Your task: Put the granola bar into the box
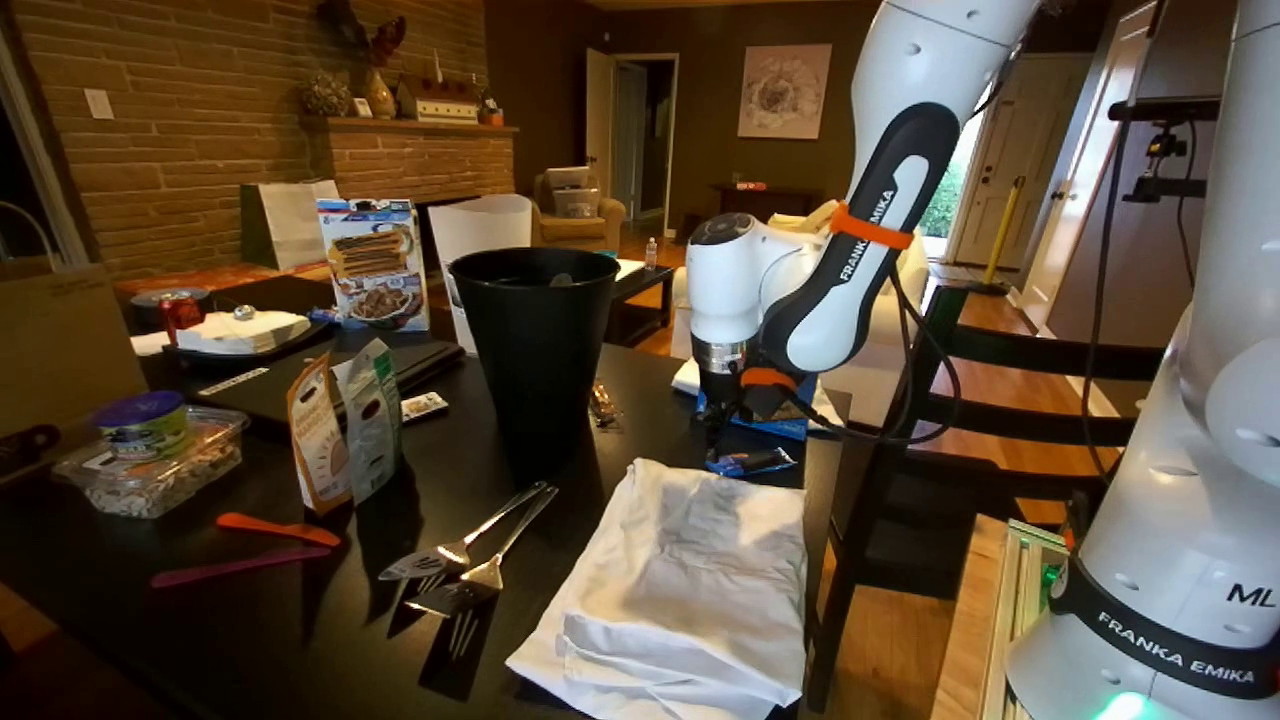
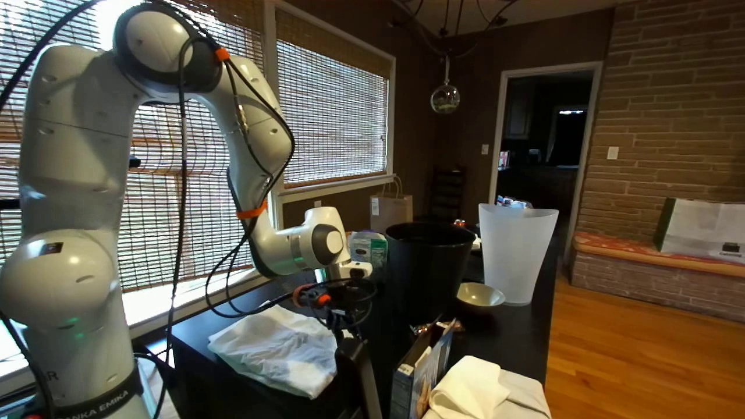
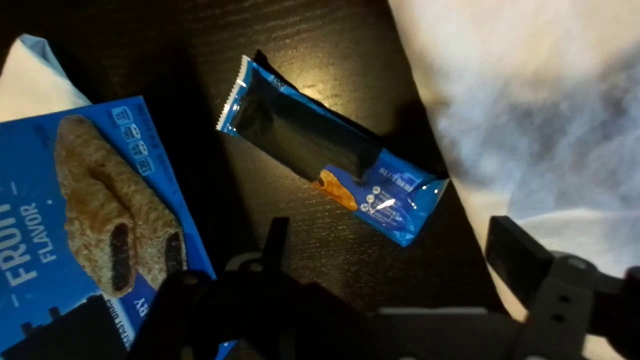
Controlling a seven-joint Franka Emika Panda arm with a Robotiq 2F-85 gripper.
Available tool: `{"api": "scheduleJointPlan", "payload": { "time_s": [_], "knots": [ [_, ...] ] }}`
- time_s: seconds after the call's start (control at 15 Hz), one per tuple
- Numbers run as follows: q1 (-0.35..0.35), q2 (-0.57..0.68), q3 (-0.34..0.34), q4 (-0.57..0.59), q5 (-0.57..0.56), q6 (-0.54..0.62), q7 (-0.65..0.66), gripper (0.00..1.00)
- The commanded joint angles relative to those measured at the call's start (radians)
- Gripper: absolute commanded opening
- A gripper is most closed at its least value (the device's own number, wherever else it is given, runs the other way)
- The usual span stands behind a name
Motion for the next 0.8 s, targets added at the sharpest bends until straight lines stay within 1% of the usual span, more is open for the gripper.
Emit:
{"api": "scheduleJointPlan", "payload": {
  "time_s": [0.0, 0.27, 0.33, 0.4, 0.47, 0.53, 0.6, 0.67, 0.73],
  "knots": [
    [-0.025, 0.094, 0.002, 0.064, 0.025, 0.072, -0.023, 1.0],
    [-0.043, 0.158, 0.008, 0.108, 0.027, 0.114, -0.016, 1.0],
    [-0.046, 0.171, 0.011, 0.118, 0.03, 0.12, -0.018, 0.93],
    [-0.05, 0.181, 0.014, 0.126, 0.033, 0.123, -0.02, 0.83],
    [-0.053, 0.192, 0.016, 0.134, 0.034, 0.127, -0.022, 0.66],
    [-0.057, 0.201, 0.019, 0.14, 0.037, 0.125, -0.024, 0.59],
    [-0.06, 0.206, 0.023, 0.144, 0.041, 0.118, -0.027, 0.67],
    [-0.066, 0.211, 0.031, 0.148, 0.052, 0.111, -0.033, 0.85],
    [-0.071, 0.213, 0.039, 0.15, 0.07, 0.101, -0.039, 0.91]
  ]
}}
